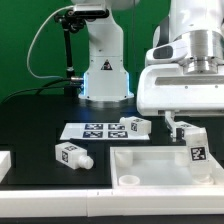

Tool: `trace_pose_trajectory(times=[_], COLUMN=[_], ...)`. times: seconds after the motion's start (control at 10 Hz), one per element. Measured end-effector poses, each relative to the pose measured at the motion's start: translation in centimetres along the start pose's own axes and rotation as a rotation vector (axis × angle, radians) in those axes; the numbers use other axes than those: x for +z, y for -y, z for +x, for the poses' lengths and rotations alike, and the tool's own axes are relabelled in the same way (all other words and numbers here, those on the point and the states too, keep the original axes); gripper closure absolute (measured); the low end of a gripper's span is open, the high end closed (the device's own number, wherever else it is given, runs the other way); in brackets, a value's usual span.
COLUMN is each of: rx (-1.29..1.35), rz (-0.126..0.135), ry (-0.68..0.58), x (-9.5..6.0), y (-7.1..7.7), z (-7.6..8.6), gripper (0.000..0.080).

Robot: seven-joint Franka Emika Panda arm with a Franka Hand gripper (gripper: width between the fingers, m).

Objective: Assemble one leg

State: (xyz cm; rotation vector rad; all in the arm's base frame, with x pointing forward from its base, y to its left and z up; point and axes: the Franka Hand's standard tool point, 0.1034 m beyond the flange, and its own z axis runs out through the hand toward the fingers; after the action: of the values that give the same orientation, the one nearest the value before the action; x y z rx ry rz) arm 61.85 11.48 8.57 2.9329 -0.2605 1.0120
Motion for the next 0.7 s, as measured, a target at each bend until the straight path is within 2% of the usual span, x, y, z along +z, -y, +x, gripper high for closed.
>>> trace_pose_trajectory(times=[0.1, 0.2, 0.5, 0.6, 0.7], rx=[-0.006, -0.006, 0.016, 0.039, 0.072], rz=[-0.002, -0.004, 0.006, 0.010, 0.017], ry=[0.006, 0.030, 0.146, 0.232, 0.340], x=[0.0, -0.1, -0.8, -1.0, -1.4], y=[-0.1, -0.5, -1.8, -2.0, -1.6], z=[0.0, 0.9, 4.1, 4.6, 4.7], gripper=[0.0161, 0.0151, 0.0151, 0.0151, 0.0151])
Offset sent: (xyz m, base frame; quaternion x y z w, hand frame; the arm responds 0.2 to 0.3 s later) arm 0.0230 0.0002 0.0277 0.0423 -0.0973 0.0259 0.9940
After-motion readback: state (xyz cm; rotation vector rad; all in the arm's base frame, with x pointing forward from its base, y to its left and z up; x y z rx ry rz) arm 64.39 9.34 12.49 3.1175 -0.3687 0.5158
